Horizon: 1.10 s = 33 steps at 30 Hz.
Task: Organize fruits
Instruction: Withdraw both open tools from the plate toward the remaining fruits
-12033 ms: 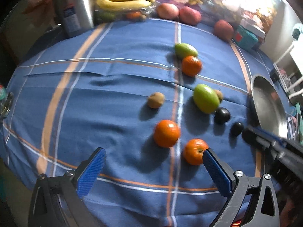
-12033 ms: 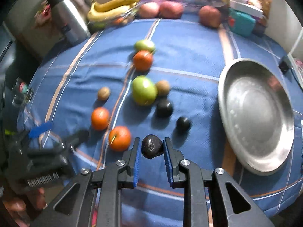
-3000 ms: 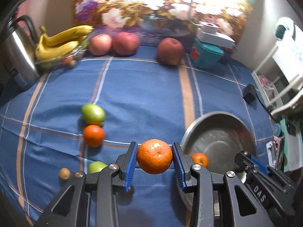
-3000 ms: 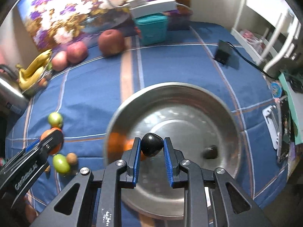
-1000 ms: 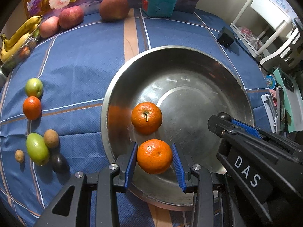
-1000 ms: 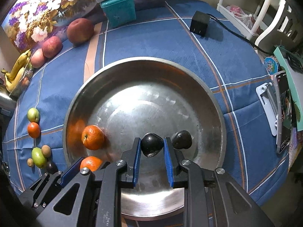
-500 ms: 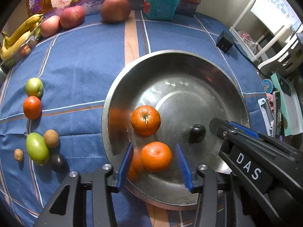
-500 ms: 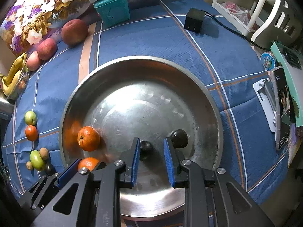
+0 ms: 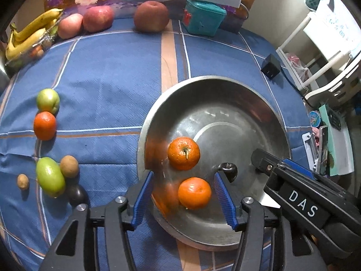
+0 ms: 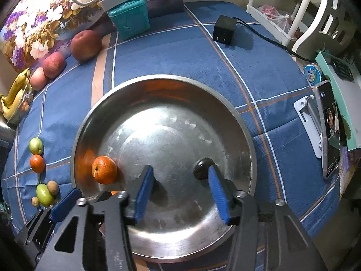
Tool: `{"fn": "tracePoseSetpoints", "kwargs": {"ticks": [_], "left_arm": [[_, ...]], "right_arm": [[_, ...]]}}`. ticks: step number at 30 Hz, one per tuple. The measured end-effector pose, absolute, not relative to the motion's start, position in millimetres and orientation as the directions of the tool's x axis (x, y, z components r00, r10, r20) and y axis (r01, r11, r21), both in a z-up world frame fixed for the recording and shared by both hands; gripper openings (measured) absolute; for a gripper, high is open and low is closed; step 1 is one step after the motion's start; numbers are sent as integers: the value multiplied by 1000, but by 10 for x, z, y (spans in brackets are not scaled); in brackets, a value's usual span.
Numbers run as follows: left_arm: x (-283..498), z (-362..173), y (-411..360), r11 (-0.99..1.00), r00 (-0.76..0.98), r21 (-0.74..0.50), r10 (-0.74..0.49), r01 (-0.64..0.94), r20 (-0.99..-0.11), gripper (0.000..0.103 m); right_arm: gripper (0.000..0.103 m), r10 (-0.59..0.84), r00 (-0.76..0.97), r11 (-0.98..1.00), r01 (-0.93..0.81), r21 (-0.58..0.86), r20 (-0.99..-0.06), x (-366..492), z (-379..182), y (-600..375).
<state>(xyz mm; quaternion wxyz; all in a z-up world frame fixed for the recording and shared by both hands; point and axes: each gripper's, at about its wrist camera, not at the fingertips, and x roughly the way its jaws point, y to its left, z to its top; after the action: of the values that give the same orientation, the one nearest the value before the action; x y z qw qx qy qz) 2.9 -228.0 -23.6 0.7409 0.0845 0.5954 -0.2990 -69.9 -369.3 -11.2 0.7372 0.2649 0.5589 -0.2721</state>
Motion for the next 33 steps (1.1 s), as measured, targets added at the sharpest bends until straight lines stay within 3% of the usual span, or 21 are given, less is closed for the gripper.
{"fn": "tracePoseSetpoints", "kwargs": {"ticks": [2,9,22,33], "left_arm": [[33,-218,-2272,814,130,-206,-324,543,-937,67],[135,-190,-2190,834,153,-197,-315,515,-937,69],[300,-106,-2017,880,233,-158,-286,448,-930,82],[496,-14,-1787,921,302,-128,-249,369,-920,86]], "right_arm": [[57,-107,232,711,697,89,-967,-700,-99,-3688],[57,-126,238,709,700,80,-963,-708,-47,-3683],[57,-137,253,707,702,84,-958,-714,1,-3656],[57,-140,259,717,692,83,-956,-672,44,-3600]]}}
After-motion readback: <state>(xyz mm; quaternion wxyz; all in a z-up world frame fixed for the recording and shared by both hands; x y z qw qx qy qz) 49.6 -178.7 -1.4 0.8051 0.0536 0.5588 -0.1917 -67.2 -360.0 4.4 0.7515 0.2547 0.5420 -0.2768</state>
